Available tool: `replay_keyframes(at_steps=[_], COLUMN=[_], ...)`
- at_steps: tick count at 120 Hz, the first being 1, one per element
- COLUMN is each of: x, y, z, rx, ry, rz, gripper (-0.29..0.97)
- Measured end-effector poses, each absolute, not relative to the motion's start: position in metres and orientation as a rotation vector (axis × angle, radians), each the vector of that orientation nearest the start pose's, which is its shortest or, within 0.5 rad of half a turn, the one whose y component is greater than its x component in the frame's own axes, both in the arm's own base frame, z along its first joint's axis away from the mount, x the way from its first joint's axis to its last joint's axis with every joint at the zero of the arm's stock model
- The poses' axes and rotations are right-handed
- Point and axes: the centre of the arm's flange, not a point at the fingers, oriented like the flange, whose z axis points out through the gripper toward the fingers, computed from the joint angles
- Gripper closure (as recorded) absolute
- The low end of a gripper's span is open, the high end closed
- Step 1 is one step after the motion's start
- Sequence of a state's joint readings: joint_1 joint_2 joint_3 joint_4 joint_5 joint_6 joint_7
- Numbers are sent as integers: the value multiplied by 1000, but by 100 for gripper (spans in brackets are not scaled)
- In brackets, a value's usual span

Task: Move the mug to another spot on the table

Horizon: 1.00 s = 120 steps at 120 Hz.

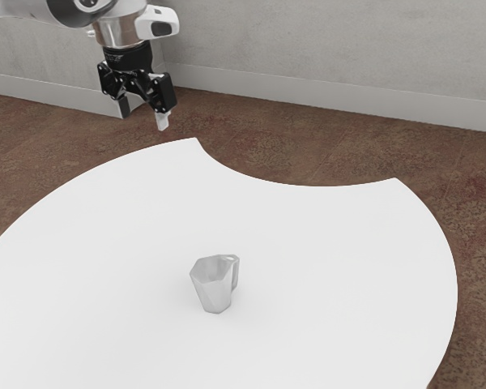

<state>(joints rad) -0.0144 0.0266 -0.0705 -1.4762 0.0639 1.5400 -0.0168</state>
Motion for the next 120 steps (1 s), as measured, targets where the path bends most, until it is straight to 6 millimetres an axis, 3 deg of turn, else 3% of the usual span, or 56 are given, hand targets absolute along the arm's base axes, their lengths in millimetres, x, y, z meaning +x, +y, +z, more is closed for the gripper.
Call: replay_keyframes(at_steps=[58,70,86,101,120], x=[561,561,555,563,586], y=[-33,-46,-78,-100,-87], z=[656,647,641,614,568], rx=[-3086,-3085,-3077,-3068,-3052], ry=[79,114,204,266,240], rz=[-77,-26,27,117,241], gripper=[0,0,0,0,0])
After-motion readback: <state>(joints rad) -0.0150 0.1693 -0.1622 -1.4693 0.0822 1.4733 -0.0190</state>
